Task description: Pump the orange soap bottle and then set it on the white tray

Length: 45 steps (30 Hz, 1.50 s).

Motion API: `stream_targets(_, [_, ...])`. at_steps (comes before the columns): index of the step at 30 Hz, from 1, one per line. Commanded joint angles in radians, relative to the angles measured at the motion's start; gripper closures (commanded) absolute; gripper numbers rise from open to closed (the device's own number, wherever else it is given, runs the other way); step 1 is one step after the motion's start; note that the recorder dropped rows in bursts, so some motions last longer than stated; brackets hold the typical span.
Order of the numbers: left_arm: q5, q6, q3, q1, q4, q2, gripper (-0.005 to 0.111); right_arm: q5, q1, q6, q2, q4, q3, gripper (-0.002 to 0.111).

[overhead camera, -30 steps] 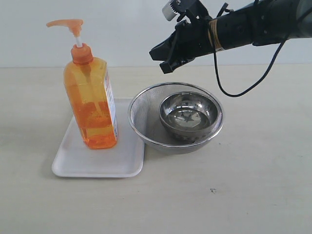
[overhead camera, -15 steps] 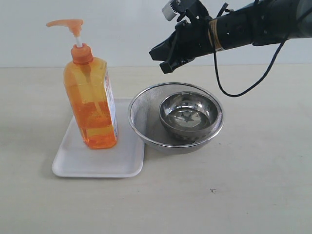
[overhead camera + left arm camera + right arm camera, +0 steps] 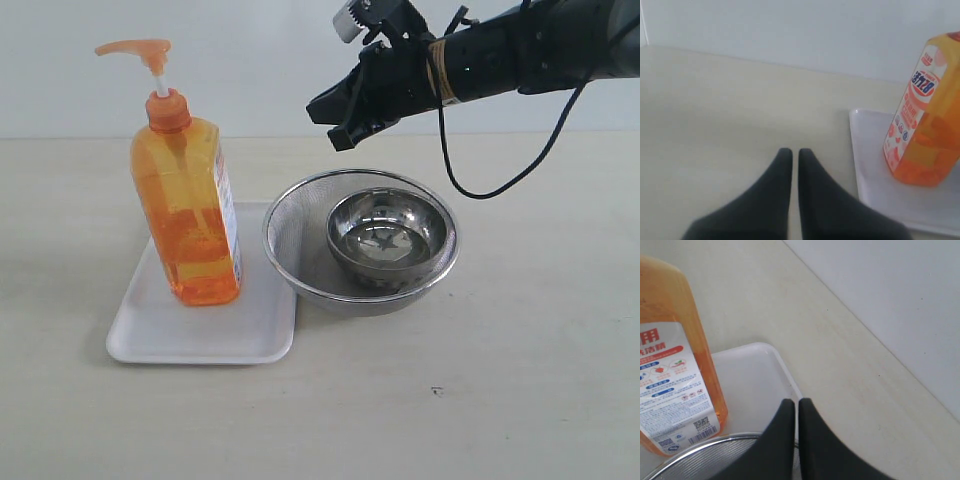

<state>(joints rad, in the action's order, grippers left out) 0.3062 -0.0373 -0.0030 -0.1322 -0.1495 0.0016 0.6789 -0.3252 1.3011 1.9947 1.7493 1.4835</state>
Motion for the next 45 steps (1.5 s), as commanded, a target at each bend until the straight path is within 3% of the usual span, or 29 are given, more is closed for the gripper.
stream_targets(1, [0.001,-0.009,0.003,0.015,-0.01,-0.002,0.102,-0.002,0.007,0.0,-0.009,-0.005,0.004,0.109])
stream_targets(6, [0.001,-0.009,0.003,0.048,-0.01,-0.002,0.102,-0.002,0.007,0.0,-0.009,-0.005,0.004,0.109])
stream_targets(45, [0.001,-0.006,0.003,0.049,0.019,-0.002,0.102,-0.002,0.007,0.0,-0.009,-0.005,0.004,0.109])
